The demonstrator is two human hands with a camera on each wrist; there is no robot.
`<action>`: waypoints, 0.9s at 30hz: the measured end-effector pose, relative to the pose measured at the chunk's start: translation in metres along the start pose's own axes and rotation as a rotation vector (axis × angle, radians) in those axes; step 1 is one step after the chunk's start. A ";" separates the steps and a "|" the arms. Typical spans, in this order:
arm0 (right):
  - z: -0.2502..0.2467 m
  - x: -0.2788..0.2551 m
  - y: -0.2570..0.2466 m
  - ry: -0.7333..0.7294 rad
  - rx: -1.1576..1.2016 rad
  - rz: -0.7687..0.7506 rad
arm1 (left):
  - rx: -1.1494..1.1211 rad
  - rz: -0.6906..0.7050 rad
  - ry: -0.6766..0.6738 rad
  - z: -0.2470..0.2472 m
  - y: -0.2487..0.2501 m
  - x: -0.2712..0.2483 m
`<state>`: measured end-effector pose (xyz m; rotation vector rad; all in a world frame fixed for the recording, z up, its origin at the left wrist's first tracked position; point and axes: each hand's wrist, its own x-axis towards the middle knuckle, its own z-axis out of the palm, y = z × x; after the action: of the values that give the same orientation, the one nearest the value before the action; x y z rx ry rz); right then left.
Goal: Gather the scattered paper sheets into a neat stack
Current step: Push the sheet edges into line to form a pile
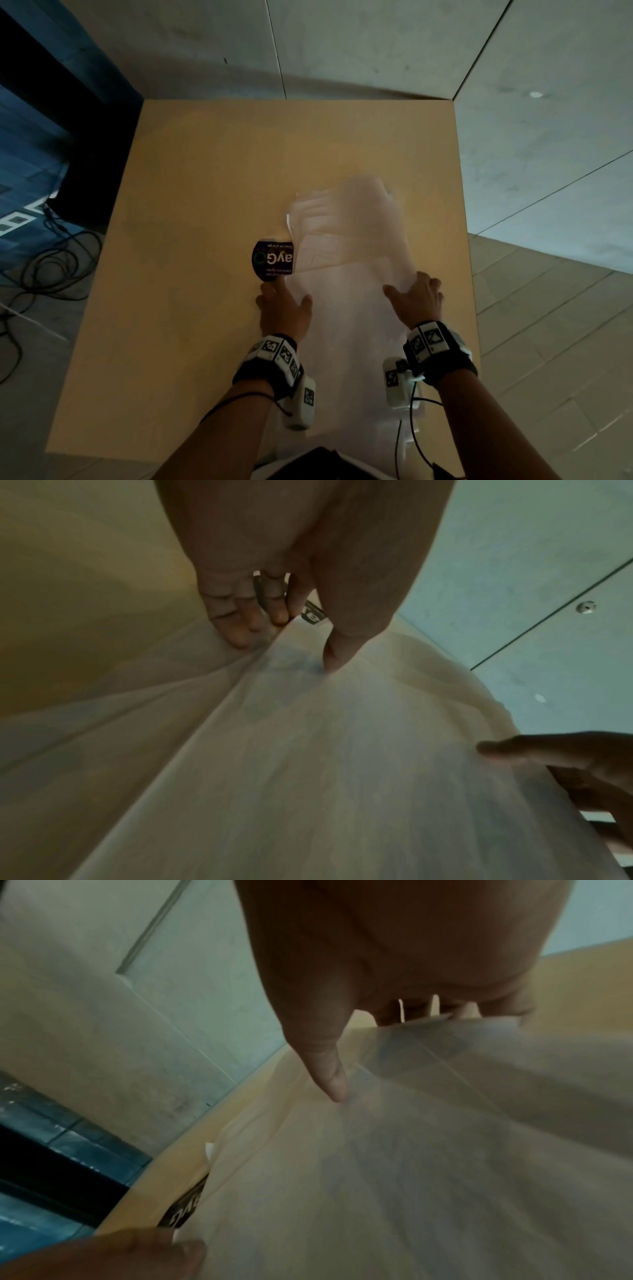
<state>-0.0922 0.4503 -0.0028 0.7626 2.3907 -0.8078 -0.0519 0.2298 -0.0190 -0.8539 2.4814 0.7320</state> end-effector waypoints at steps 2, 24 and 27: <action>-0.001 -0.002 0.000 0.012 -0.026 -0.010 | 0.002 0.044 -0.020 0.001 0.004 0.002; -0.017 0.056 -0.062 0.005 -0.149 -0.170 | 0.269 0.121 -0.097 -0.040 0.078 0.090; -0.020 0.063 -0.061 0.020 -0.114 -0.140 | 0.258 0.117 -0.064 -0.039 0.074 0.099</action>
<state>-0.1825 0.4443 -0.0037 0.5664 2.5052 -0.7140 -0.1805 0.2132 -0.0155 -0.5865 2.5134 0.4536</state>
